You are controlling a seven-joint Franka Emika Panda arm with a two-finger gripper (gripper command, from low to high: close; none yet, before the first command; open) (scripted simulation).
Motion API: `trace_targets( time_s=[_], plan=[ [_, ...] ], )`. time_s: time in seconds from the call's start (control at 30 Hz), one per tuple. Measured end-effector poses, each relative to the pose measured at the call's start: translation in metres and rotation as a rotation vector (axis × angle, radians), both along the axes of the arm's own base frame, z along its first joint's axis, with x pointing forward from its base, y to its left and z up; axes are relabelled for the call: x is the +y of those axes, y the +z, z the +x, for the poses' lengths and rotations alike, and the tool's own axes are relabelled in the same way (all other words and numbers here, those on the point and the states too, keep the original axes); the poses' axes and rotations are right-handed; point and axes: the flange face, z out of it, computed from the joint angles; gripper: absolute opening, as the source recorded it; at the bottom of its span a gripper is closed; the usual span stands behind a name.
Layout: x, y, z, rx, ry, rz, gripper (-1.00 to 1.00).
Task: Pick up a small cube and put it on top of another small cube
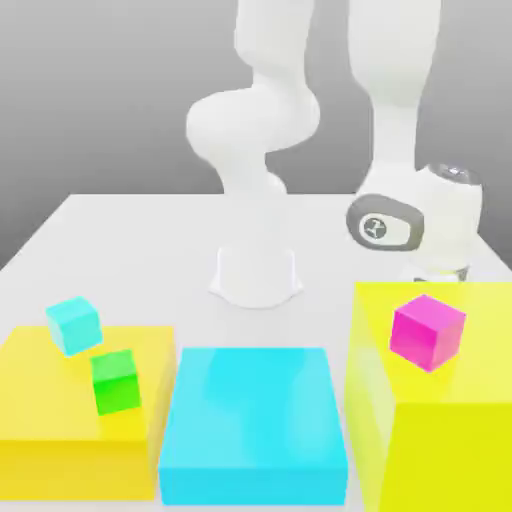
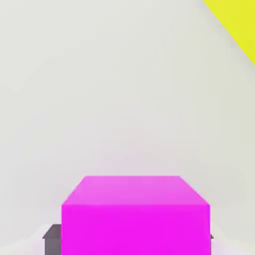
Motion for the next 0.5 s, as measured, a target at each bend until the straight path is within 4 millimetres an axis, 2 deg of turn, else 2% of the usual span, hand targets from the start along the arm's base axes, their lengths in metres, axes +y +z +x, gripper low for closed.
trace_targets(
  time_s=[0.13, 0.17, 0.23, 0.27, 0.4, 0.5],
  plan=[
    [0.0, 0.033, -0.002, -0.001, 0.004, -0.003, -1.0],
    [0.006, 0.043, 0.0, -0.009, 0.009, 0.015, -1.0],
    [0.04, 0.071, -0.013, -0.032, 0.138, 0.044, -1.0],
    [0.052, 0.084, -0.012, -0.041, 0.187, 0.05, -1.0],
    [0.084, 0.138, 0.009, -0.073, 0.333, 0.048, -1.0],
    [0.082, 0.175, 0.05, -0.079, 0.362, 0.031, -1.0]
  ],
)
